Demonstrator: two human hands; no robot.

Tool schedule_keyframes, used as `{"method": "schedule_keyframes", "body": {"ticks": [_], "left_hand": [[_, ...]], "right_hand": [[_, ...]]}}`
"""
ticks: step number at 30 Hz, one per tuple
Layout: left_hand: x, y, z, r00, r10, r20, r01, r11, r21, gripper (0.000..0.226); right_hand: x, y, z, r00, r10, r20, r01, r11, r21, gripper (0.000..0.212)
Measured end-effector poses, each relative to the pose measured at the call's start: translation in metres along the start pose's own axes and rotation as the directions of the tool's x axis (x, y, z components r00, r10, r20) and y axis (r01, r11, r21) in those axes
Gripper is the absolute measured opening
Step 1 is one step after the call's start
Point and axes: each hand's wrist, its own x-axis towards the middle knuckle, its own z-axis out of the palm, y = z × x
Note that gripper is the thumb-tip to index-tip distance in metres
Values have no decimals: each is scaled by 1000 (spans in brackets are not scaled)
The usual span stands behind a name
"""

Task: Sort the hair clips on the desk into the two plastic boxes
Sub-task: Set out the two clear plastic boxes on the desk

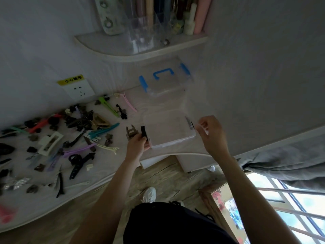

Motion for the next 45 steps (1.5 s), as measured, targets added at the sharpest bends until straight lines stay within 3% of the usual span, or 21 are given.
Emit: {"method": "schedule_keyframes", "body": {"ticks": [4,8,12,18,23,25,28,31,34,40,43,45], "left_hand": [[5,-7,-7,1000,-15,-4,14,1000,-5,25],[3,-8,1,998,54,45,-56,997,44,16],[3,-7,22,977,112,183,-151,964,219,11],[6,-13,41,976,131,173,-185,919,348,12],[-9,-7,33,983,132,126,-151,976,156,16],[-15,-2,24,979,181,94,-201,940,277,37],[-25,11,10,933,360,27,-332,828,452,35],[-8,33,0,912,406,-63,-353,852,386,27],[36,67,3,928,364,-83,-330,904,273,28],[96,112,36,906,385,-174,-332,904,269,47],[116,124,44,951,291,-106,-255,930,265,66],[123,125,40,952,301,-62,-271,918,289,59]], "right_hand": [[4,12,-9,986,168,3,-168,984,-53,14],[16,14,-20,983,178,-45,-184,952,-243,13],[17,19,-21,990,76,-117,-120,896,-428,42],[2,42,-18,1000,14,6,-8,805,-593,28],[0,42,-17,994,-20,108,77,829,-553,31],[7,36,-17,990,-91,107,134,838,-528,30],[23,22,-9,976,-176,131,216,883,-416,34],[48,7,9,968,-146,204,192,954,-231,32],[87,-7,28,960,-114,255,152,979,-135,40],[152,-20,69,925,-56,376,192,922,-336,56],[155,-23,81,902,27,432,136,930,-343,54],[148,-27,83,918,1,397,122,951,-285,48]]}}
